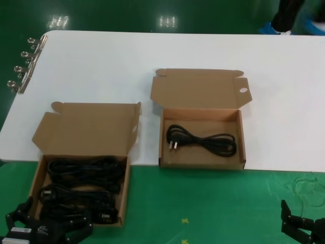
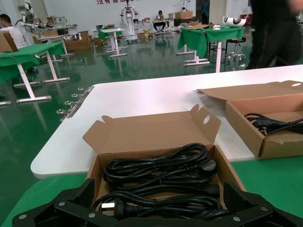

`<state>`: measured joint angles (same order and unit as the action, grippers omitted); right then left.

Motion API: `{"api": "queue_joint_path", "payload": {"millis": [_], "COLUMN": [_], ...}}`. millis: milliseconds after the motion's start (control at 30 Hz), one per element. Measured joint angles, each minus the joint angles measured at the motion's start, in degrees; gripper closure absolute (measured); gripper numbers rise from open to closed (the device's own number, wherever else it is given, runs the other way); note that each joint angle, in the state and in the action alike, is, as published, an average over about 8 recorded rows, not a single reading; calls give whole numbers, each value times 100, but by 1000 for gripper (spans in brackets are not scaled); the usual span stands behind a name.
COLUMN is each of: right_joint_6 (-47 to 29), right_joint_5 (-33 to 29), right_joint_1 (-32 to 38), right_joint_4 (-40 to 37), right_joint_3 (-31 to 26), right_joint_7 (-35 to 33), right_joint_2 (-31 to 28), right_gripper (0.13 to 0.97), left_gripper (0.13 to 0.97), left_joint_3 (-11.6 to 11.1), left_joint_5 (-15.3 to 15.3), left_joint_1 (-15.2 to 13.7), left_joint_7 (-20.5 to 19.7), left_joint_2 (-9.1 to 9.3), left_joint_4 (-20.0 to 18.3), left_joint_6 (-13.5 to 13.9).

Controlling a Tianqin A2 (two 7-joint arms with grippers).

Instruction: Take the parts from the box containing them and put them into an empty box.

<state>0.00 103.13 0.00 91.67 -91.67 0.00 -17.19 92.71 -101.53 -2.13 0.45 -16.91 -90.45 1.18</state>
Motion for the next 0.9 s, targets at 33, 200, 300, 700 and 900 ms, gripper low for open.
{"api": "queue_joint_path", "payload": {"millis": [33, 200, 300, 700, 900], "right_joint_6": [0, 0, 0, 0, 0], "right_joint_5": [0, 0, 0, 0, 0], "right_joint_1": [0, 0, 0, 0, 0], "right_joint_4": [0, 0, 0, 0, 0], "right_joint_3": [0, 0, 0, 0, 0], "right_joint_7": [0, 0, 0, 0, 0], "right_joint_2": [0, 0, 0, 0, 0], "right_gripper": [129, 129, 129, 129, 129], "left_gripper": [132, 132, 132, 132, 132], "left_joint_3": [0, 0, 0, 0, 0], "left_joint_5": [0, 0, 0, 0, 0], "left_joint_1": [0, 0, 0, 0, 0], "left_joint_7": [0, 0, 0, 0, 0], "left_joint_2": [0, 0, 0, 0, 0], "left_joint_4": [0, 0, 0, 0, 0], "left_joint_6": [0, 0, 0, 0, 0]}}
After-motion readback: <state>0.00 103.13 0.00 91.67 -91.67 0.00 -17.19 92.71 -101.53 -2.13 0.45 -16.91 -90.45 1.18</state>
